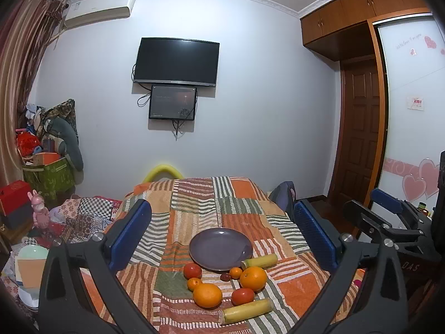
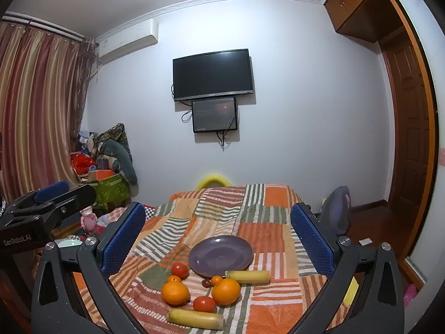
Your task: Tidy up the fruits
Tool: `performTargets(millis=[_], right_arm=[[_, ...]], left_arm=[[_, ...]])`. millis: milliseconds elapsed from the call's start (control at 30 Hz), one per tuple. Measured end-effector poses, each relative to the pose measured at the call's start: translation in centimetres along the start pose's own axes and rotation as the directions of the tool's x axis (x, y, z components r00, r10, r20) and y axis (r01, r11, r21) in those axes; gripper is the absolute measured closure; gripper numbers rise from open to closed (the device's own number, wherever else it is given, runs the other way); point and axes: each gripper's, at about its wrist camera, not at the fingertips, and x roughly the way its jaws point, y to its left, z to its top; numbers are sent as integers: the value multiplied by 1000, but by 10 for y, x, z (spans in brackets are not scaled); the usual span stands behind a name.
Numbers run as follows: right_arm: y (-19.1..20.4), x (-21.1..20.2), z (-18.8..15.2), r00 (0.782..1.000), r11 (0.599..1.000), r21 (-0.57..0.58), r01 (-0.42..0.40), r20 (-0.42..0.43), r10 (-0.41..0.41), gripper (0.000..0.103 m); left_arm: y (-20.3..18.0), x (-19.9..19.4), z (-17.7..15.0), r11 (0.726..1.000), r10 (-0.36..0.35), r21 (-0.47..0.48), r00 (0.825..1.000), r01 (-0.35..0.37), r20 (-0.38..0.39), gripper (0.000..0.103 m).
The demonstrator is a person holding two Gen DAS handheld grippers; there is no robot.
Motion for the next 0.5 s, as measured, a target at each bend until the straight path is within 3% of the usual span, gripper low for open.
performTargets(millis=[500], right_arm=[[2,0,0,1000,1000,-1,-6,-1,6,0]], left_arm=[[-1,0,-1,1000,-1,2,1000,0,2,0]])
